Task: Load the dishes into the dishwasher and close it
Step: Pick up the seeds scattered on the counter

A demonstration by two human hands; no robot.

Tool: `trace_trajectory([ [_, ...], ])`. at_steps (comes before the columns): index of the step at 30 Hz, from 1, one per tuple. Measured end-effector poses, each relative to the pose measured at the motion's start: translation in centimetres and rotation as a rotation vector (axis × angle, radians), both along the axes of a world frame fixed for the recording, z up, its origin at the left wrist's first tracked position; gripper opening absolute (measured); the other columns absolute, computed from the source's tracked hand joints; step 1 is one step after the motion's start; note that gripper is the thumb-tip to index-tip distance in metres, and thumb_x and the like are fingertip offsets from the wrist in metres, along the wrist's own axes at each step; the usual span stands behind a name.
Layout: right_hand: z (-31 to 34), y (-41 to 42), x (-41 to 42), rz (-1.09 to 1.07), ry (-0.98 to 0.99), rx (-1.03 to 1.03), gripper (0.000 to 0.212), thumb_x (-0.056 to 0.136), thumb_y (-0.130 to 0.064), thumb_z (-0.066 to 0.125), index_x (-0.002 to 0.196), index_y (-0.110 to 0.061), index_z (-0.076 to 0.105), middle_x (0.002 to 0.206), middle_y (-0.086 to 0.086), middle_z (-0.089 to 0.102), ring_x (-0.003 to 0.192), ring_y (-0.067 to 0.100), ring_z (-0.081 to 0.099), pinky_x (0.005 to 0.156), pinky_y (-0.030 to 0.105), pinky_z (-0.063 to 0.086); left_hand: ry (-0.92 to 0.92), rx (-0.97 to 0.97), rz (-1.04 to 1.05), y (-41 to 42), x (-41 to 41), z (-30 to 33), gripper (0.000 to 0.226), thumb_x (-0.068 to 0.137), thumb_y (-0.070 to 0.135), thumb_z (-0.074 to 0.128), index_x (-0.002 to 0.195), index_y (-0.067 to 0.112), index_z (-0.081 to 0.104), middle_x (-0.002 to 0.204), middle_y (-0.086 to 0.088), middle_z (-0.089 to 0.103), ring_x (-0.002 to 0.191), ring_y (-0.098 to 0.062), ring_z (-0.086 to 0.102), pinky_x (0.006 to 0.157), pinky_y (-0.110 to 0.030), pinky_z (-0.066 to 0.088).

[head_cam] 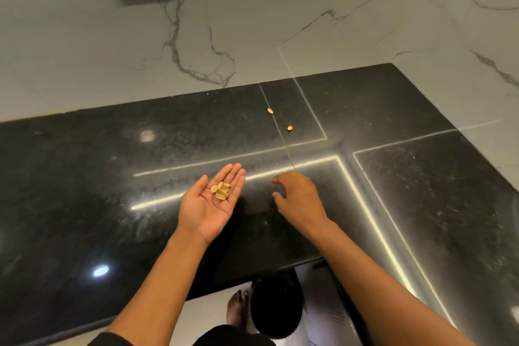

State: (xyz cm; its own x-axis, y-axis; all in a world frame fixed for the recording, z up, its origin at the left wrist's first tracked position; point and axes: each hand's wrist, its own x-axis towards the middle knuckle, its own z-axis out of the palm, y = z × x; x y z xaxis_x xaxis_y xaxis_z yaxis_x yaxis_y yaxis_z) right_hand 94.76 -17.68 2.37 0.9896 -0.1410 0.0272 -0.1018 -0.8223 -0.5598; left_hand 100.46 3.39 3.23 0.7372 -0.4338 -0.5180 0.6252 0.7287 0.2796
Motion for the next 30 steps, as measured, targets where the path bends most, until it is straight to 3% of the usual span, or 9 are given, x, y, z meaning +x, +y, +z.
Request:
trace_trajectory([
  [3,-0.1,0.1,0.2,-0.016,0.075,-0.114,0.035,0.091,-0.001,0.062,0.123,-0.01,0.072,0.121,0.007,0.065,0.116,0.029,0.059,0.091,0.04,0.053,0.001,0.006,0.024,1.8,-0.5,0.0,0.055,0.111,0.03,0.031,0.145,-0.01,0.046,0.144,-0.03,0.055,0.134,-0.045,0.056,0.118,-0.05,0.039],
  [6,0.2,0.1,0.5,0.043,0.15,-0.287,0.021,0.087,0.007,0.055,0.096,-0.007,0.068,0.105,0.008,0.06,0.103,0.031,0.057,0.068,0.036,0.045,0.005,0.004,0.049,2.9,-0.8,-0.2,0.055,0.11,0.03,0.032,0.145,-0.01,0.047,0.144,-0.03,0.055,0.134,-0.045,0.055,0.118,-0.05,0.038],
  [11,0.2,-0.1,1.2,0.09,0.187,-0.354,0.021,0.078,0.013,0.052,0.074,-0.007,0.049,0.092,0.012,0.057,0.091,0.033,0.056,0.061,0.036,0.032,0.018,-0.014,0.062,4.0,-1.5,-0.6,0.055,0.11,0.03,0.034,0.144,-0.011,0.047,0.145,-0.031,0.054,0.133,-0.047,0.055,0.119,-0.051,0.038],
  [14,-0.1,-0.3,1.9,0.031,0.194,-0.27,0.021,0.074,0.018,0.05,0.074,-0.003,0.052,0.087,0.011,0.054,0.087,0.035,0.055,0.059,0.037,0.035,0.024,-0.008,0.05,4.1,-1.8,-1.0,0.055,0.11,0.03,0.035,0.144,-0.012,0.047,0.145,-0.031,0.054,0.133,-0.047,0.055,0.119,-0.051,0.037],
  [18,0.5,0.3,2.6,-0.08,0.139,-0.029,0.023,0.078,0.012,0.055,0.084,-0.006,0.07,0.088,0.008,0.067,0.086,0.029,0.063,0.073,0.041,0.056,0.039,-0.019,0.032,3.9,-2.0,-1.4,0.055,0.11,0.03,0.035,0.144,-0.011,0.047,0.146,-0.031,0.053,0.135,-0.046,0.054,0.12,-0.05,0.036],
  [24,3.3,5.9,4.1,-0.023,-0.019,0.31,0.018,0.085,-0.004,0.074,0.089,-0.021,0.078,0.082,-0.012,0.074,0.079,0.0,0.069,0.076,0.015,0.055,0.062,-0.009,0.014,2.4,-1.3,-1.6,0.055,0.11,0.031,0.034,0.14,-0.012,0.051,0.142,-0.032,0.056,0.133,-0.045,0.056,0.12,-0.05,0.037],
  [27,4.1,8.0,4.4,0.038,-0.017,0.395,0.018,0.085,-0.005,0.075,0.091,-0.022,0.079,0.083,-0.013,0.074,0.082,-0.002,0.069,0.076,0.011,0.054,0.061,0.009,-0.004,1.6,-0.7,-1.5,0.051,0.109,0.031,0.037,0.136,-0.009,0.056,0.136,-0.029,0.062,0.125,-0.039,0.063,0.112,-0.046,0.045],
  [30,4.4,9.2,4.6,0.158,0.001,0.354,0.015,0.087,-0.009,0.075,0.098,-0.018,0.08,0.089,-0.009,0.077,0.086,0.002,0.07,0.08,0.016,0.056,0.048,-0.042,-0.015,1.2,-0.2,-1.4,0.05,0.109,0.03,0.037,0.119,-0.008,0.069,0.114,-0.023,0.073,0.102,-0.03,0.075,0.087,-0.039,0.061],
])
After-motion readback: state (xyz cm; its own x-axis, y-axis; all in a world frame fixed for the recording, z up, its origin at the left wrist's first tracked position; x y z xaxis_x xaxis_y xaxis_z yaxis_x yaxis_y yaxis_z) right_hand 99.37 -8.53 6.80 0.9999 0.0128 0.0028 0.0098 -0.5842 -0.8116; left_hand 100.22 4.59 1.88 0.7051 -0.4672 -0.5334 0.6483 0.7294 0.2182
